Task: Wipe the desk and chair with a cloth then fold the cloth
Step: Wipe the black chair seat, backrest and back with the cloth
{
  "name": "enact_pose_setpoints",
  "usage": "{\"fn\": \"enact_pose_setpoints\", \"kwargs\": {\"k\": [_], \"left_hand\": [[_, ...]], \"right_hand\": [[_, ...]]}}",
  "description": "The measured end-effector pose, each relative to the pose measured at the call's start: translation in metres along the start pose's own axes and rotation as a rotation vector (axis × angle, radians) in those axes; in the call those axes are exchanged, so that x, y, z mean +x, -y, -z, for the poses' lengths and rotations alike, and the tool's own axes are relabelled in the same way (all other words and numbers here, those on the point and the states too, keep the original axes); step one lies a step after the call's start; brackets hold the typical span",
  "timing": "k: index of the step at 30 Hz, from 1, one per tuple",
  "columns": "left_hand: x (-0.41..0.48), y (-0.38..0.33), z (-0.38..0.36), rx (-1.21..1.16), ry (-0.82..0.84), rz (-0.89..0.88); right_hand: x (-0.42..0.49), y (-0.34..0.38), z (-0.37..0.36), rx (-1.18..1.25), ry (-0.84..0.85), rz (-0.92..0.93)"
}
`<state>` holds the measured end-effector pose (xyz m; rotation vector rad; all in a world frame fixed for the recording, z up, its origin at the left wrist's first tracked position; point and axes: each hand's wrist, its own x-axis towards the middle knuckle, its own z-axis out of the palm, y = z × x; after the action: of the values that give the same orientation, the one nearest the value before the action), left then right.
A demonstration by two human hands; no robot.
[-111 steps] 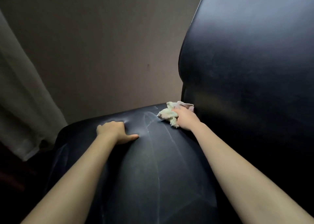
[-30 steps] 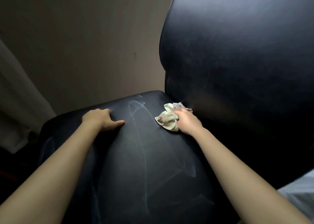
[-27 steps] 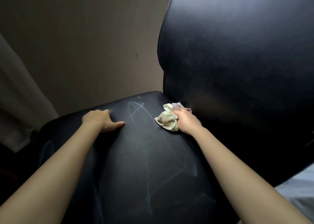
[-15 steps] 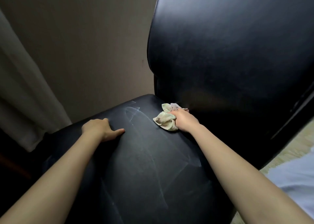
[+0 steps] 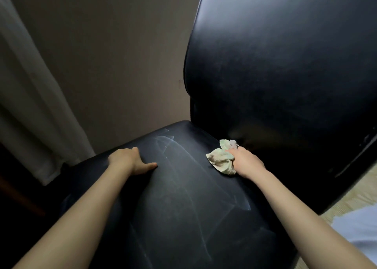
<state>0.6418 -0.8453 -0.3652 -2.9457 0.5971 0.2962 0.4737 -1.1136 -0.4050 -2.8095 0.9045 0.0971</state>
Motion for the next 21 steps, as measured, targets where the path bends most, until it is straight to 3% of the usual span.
{"fn": "enact_pose_setpoints", "kwargs": {"k": [7,17,21], "left_hand": [[0.005,0.006,0.010,-0.066,0.116,-0.053],[0.014,0.003,-0.001,-0.051,0.084,-0.019],[0.015,0.004,-0.001,-0.034,0.065,-0.022]], "right_hand": [[0.042,0.039,0.000,0.049,0.001,0.102],[0.194,0.118,-0.025,0.143,-0.012,0.115],[0.164,0.119,-0.009,0.120,-0.009,0.237]]}}
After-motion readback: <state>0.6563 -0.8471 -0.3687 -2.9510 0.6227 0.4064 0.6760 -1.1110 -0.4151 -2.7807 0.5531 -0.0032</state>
